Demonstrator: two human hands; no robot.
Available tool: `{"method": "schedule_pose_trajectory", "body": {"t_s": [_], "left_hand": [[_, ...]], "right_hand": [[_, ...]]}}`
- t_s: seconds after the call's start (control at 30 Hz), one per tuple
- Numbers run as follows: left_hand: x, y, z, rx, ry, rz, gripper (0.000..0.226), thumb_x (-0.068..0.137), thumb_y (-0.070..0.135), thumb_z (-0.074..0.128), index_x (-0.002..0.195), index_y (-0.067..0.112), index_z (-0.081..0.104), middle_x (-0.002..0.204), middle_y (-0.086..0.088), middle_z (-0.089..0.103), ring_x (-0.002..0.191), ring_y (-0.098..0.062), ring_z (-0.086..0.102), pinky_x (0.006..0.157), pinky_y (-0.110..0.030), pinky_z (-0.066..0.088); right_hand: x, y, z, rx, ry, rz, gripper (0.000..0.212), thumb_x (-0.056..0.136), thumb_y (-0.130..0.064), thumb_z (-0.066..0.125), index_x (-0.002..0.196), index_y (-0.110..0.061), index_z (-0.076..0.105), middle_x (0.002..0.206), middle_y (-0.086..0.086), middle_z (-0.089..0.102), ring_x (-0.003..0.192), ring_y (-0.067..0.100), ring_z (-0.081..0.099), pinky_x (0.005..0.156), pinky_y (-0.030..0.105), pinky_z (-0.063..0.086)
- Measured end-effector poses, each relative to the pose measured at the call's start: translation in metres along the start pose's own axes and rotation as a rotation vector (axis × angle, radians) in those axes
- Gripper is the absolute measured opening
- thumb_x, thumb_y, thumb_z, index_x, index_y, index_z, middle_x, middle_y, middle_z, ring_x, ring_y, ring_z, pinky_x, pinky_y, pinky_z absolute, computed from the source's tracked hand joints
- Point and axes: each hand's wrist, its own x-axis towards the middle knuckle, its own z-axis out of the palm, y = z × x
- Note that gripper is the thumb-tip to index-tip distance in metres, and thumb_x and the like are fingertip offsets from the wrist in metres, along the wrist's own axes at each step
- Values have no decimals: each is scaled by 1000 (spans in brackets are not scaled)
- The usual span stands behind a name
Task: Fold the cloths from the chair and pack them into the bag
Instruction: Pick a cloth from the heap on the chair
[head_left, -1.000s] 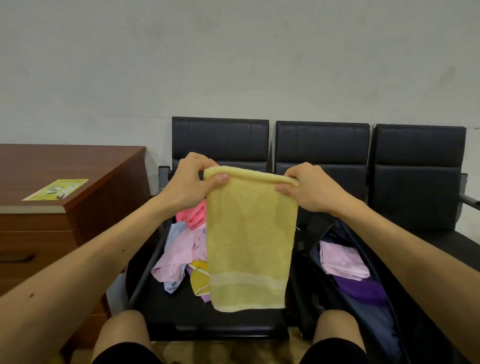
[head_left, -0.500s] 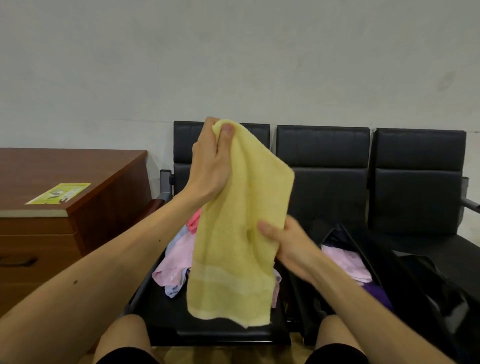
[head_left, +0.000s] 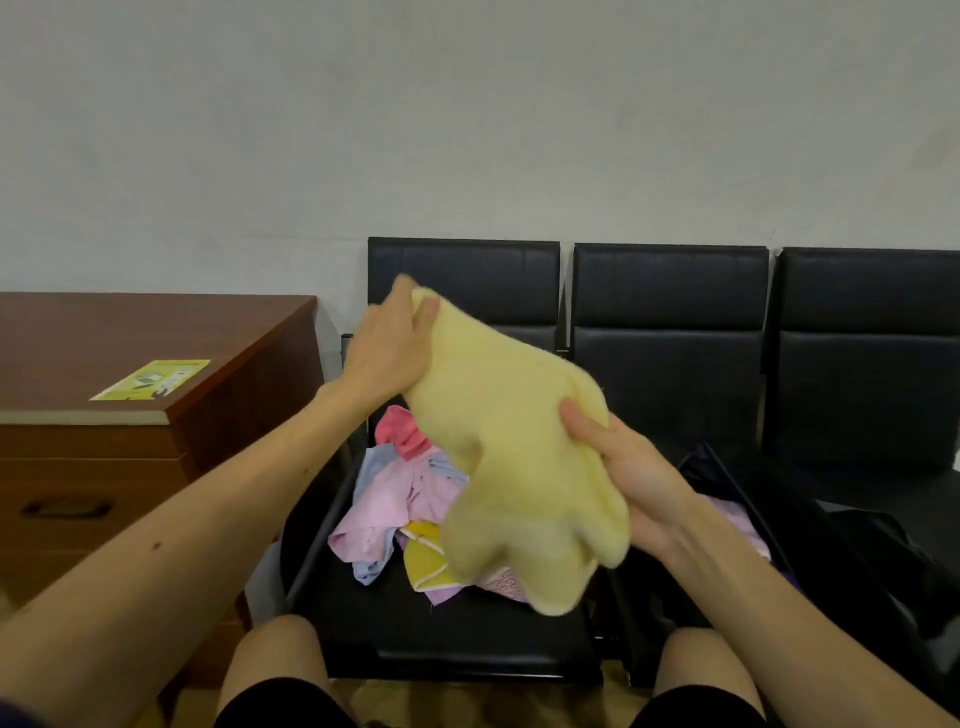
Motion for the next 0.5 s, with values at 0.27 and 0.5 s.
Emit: {"method": "schedule_pose_trajectory", "body": {"t_s": [0.27,0.5], "left_hand": [[-47,-19,42,-944,-723,-512,63,90,75,38,104,16,55,92,-11,61,88,-22,62,92,-43,54],[-69,-6,46,-1303,-797,-533,85,84,80,37,127,11,59,137,-11,59,126,-35,55,112,-50,35]], "right_hand": [[-4,-26,12,5,95,-117,49,78,-26,68,125,-20,58,104,7,76,91,24,75,68,37,61],[-5,-33,11,45,88,-180,39,85,-18,61,123,-14,62,108,10,75,93,25,74,66,37,61]]}}
